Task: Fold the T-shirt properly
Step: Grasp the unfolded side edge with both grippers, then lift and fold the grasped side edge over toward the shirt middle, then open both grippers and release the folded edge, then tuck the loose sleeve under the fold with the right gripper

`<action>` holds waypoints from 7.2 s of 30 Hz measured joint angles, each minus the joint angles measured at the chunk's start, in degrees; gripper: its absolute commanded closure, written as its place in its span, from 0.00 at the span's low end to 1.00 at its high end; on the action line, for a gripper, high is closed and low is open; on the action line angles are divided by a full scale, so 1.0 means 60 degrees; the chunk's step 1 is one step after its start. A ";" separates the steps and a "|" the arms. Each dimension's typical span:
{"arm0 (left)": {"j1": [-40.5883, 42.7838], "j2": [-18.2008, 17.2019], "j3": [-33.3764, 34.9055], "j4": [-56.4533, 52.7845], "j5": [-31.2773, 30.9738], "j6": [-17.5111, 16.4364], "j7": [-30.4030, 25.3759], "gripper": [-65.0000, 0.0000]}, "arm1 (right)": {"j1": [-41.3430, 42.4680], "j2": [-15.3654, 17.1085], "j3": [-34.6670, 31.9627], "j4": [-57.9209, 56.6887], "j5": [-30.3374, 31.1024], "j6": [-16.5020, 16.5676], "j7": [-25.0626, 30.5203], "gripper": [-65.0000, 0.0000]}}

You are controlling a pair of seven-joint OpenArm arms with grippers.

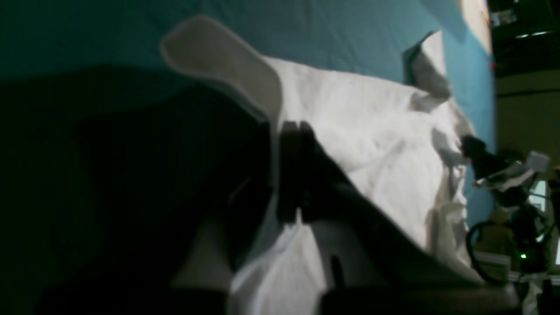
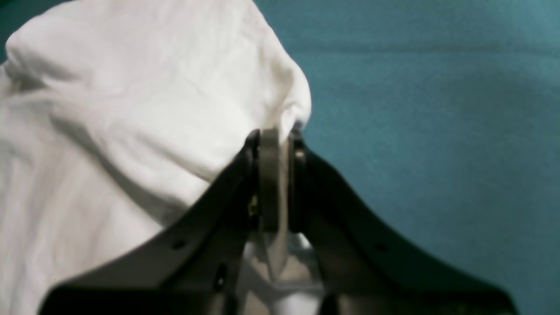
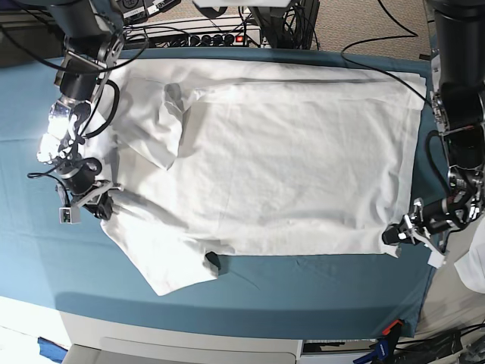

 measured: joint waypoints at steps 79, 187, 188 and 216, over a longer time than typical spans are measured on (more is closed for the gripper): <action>0.4419 -0.1880 0.0055 0.2885 -0.4666 -0.0069 0.4499 1.00 | -0.4936 0.1064 0.0069 0.4787 0.2521 0.0098 -0.3716 1.00; 0.4441 -0.2455 -0.1628 0.4554 -0.4477 -0.0069 0.4452 0.61 | 0.2310 -0.0586 -0.3242 -0.1778 0.3512 -0.1355 -0.5111 0.85; 0.4441 -0.2455 -0.1628 0.4554 -0.4481 -0.0069 0.4455 0.61 | 0.2306 -0.0590 -0.3253 -0.1781 0.3508 -0.1359 -0.5198 0.96; 0.4441 -0.2444 -0.1628 0.4575 -0.4481 -0.0069 0.4422 0.61 | -0.3417 -0.1800 -0.3304 0.7909 0.4127 -0.1421 -0.7934 1.00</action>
